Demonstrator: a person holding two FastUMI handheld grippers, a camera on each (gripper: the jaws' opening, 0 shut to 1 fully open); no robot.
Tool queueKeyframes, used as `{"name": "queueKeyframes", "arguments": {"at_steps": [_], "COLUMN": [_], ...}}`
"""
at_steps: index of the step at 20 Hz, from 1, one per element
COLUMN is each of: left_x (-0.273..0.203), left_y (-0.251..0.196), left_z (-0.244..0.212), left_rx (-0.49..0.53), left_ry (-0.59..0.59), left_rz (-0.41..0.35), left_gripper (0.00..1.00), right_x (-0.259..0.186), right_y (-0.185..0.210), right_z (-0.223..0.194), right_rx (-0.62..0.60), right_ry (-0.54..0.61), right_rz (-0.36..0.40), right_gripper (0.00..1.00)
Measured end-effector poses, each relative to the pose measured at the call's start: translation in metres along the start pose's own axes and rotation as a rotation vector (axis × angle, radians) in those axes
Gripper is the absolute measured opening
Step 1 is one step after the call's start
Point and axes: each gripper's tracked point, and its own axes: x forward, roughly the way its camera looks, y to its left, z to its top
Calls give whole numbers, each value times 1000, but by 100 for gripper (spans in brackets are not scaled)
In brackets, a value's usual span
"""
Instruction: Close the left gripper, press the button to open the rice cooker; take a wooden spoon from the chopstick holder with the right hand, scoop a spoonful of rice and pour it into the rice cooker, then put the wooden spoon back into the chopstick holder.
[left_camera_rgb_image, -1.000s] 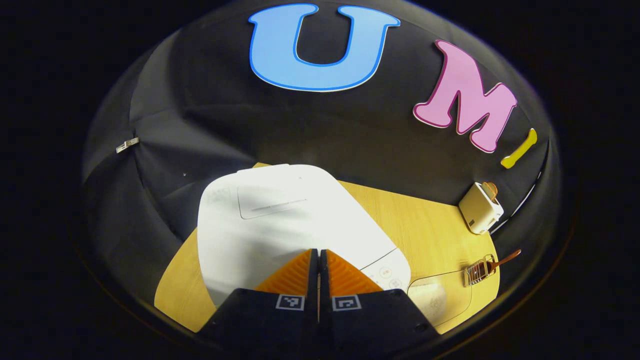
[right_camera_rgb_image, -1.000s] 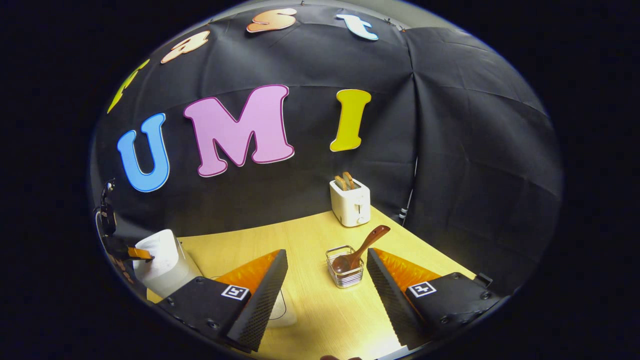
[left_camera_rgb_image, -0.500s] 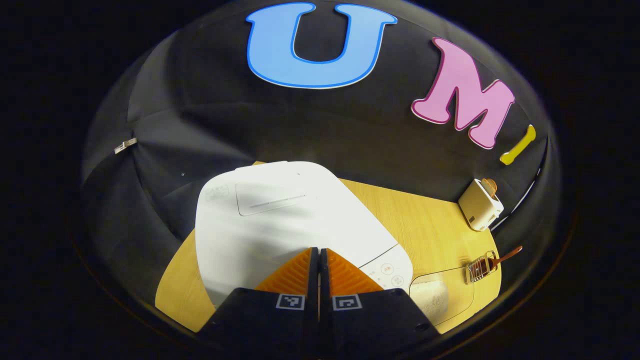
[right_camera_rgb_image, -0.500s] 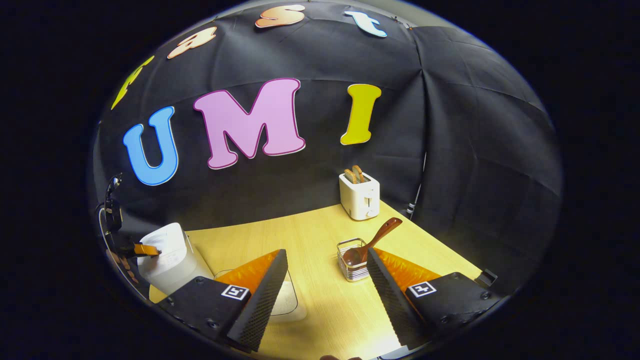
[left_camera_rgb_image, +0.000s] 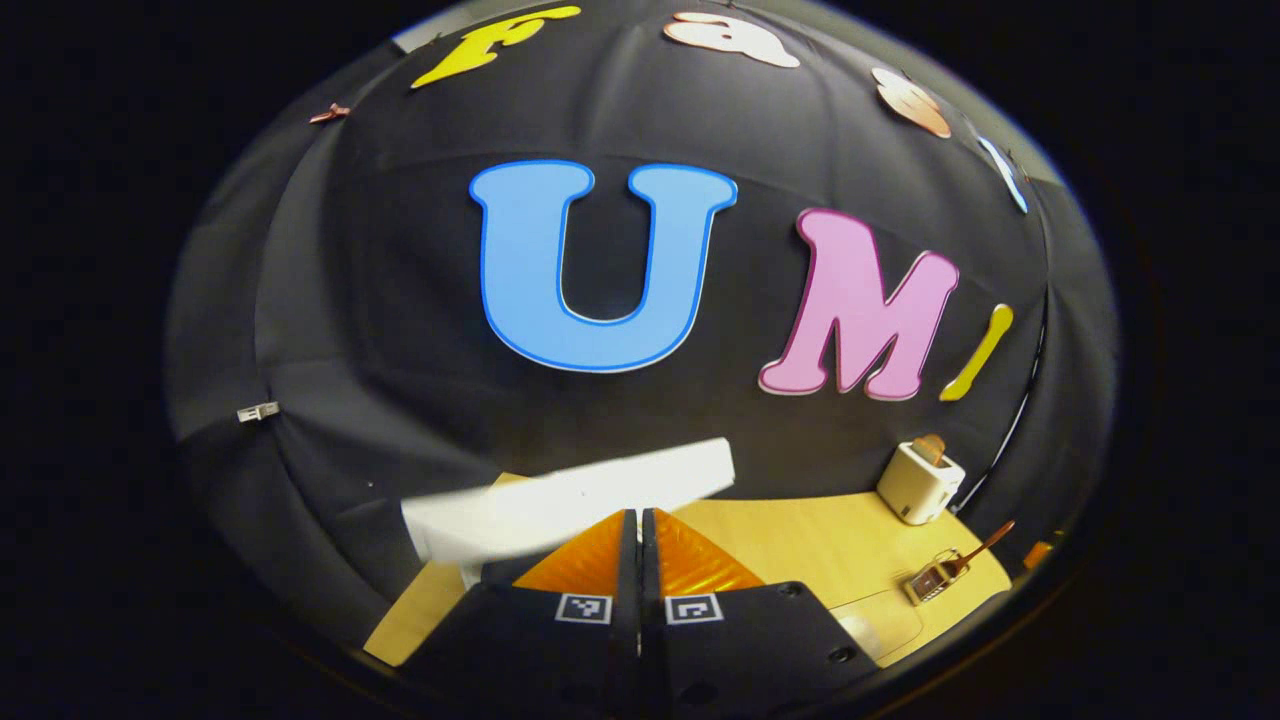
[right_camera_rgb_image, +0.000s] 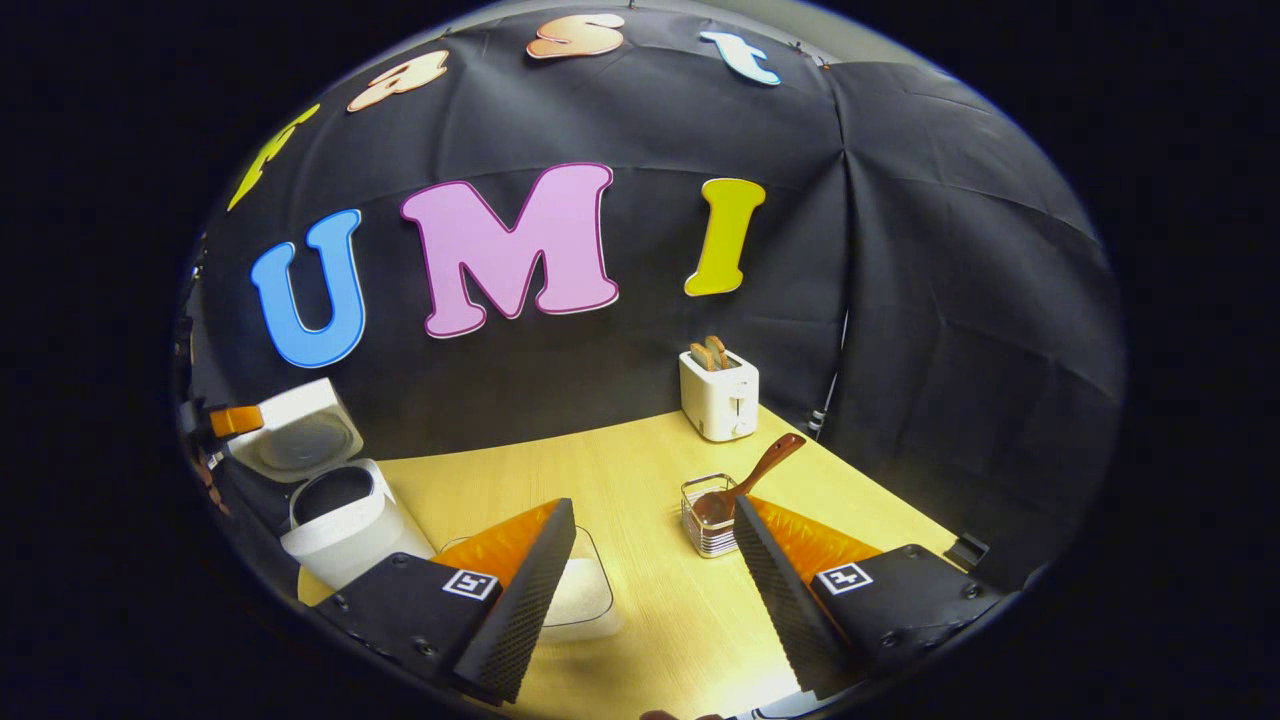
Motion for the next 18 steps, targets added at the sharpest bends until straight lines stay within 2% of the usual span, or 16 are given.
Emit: {"name": "queueKeyframes", "arguments": {"at_steps": [4, 7, 11, 13, 18], "left_x": [-32, -53, -69, -71, -75], "left_y": [9, 6, -15, -31, -67], "left_z": [-2, -10, -32, -42, -63], "left_rx": [-13, -48, -40, -47, -43], "left_ry": [-5, -10, 1, 15, 78], "left_rz": [-31, -35, -36, -31, -24], "left_gripper": [5, 5, 5, 5, 20], "right_x": [-1, 15, 48, 65, 112], "right_y": [-1, -10, -24, -43, -91], "right_z": [8, 9, 0, 0, -17], "right_rx": [-16, -12, 25, 13, 51], "right_ry": [-20, -20, 39, 49, 133], "right_rz": [-23, -24, 31, 29, 26], "right_gripper": [99, 99, 99, 99, 99]}}
